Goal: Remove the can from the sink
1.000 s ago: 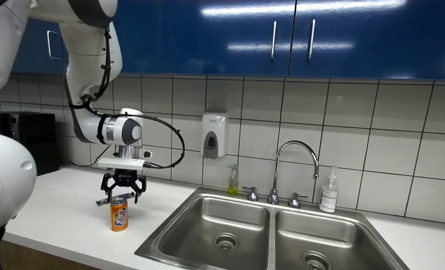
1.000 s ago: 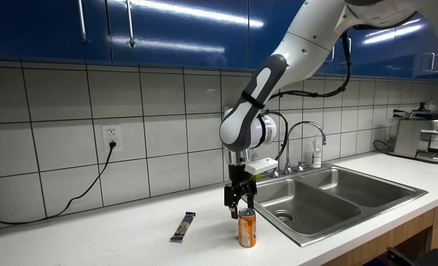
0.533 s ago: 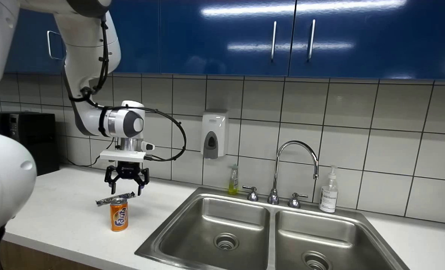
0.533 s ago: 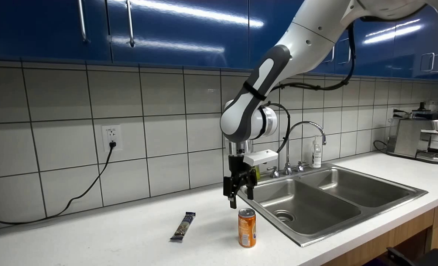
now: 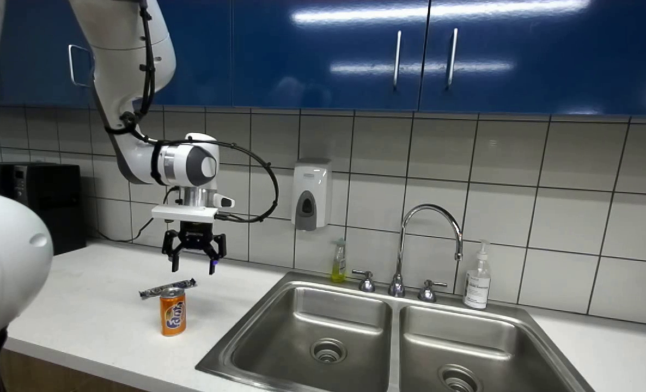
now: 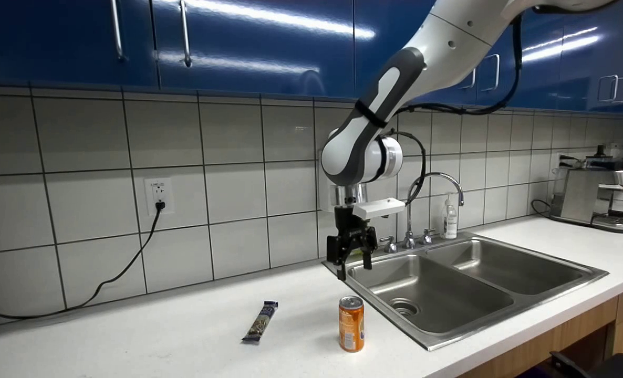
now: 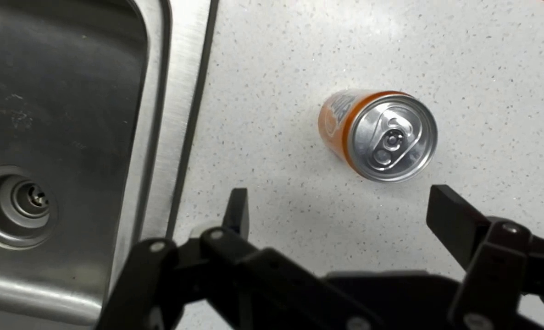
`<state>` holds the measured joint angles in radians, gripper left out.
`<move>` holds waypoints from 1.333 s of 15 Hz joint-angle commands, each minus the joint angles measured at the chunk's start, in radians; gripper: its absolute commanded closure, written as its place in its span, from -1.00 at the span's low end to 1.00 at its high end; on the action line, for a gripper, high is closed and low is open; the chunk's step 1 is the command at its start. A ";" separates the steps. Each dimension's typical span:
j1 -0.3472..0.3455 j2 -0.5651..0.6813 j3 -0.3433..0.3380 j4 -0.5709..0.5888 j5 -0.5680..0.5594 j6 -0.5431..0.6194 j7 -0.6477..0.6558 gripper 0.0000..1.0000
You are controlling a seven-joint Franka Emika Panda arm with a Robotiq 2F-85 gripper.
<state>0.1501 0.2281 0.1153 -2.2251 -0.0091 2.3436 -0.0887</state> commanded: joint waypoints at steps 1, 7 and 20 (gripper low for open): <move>-0.012 -0.092 -0.015 -0.060 -0.029 -0.059 0.054 -1.00; -0.032 -0.201 -0.049 -0.157 -0.053 -0.118 0.092 -1.00; -0.081 -0.357 -0.078 -0.239 -0.037 -0.221 0.078 -1.00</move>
<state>0.0788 -0.1288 0.0277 -2.4656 -0.0475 2.1241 -0.0098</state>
